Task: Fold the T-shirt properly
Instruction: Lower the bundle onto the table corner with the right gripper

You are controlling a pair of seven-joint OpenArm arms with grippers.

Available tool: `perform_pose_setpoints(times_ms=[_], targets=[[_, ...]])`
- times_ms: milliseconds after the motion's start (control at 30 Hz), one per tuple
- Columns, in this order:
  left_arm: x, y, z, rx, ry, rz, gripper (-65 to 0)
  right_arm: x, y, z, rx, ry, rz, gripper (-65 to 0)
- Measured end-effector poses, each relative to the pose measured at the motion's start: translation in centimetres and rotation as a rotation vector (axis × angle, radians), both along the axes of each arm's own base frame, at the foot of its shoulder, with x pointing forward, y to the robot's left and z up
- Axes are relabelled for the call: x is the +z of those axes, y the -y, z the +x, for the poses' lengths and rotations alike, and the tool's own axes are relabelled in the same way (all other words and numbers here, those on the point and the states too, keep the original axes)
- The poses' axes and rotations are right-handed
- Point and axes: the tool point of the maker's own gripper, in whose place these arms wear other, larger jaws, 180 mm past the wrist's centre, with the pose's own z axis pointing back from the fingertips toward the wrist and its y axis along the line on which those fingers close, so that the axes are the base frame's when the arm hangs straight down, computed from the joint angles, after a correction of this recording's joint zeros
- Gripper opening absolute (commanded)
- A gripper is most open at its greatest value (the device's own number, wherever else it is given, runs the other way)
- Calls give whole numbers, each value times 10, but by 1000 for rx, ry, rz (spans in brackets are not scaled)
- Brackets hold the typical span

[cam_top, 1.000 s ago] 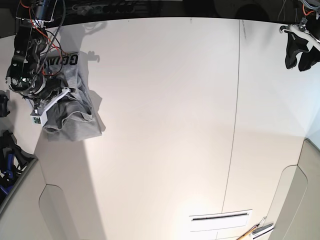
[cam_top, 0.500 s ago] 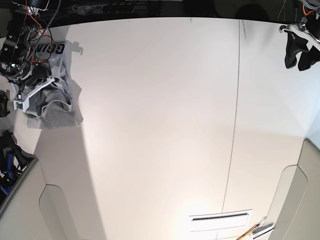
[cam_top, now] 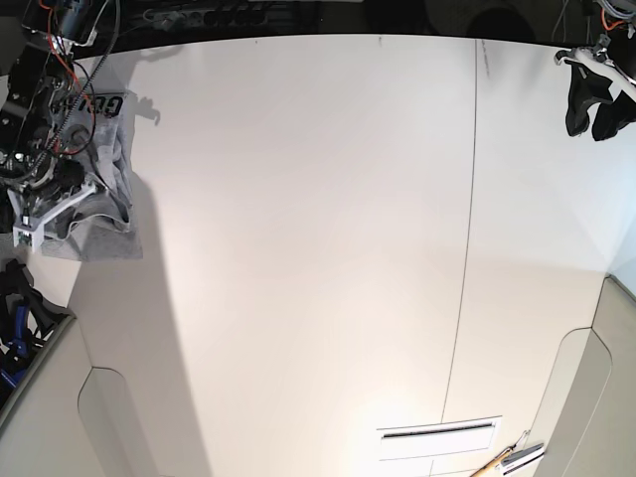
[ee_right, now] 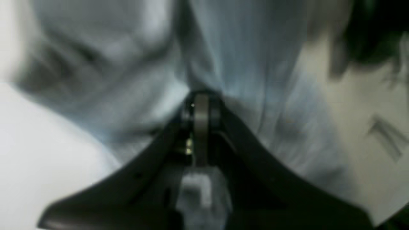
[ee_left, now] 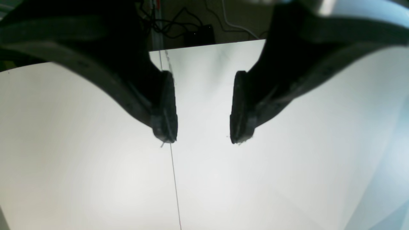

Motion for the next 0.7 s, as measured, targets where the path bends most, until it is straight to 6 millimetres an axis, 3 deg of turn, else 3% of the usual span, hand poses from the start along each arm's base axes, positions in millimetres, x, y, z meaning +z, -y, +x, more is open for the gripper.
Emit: perform_pose_setpoints(times_ms=[100,200,367,467,700], targets=[[1,3,1,-6,9,-16,-349,35,-1,25,13,114,-28,-650],[2,5,1,-26,12,-11,-353,64,-3,31,26,185,-69,-650],[2,6,1,-29,19,-16,-516,115,-13,29,76,319,-142,-650],[2,9,1,-52,19,-6,-650,117,-31,8,149,322,-137,-650],[0,12,-3,-75,4,-11,-650,103,-84,-57,380,228,-72,-650]])
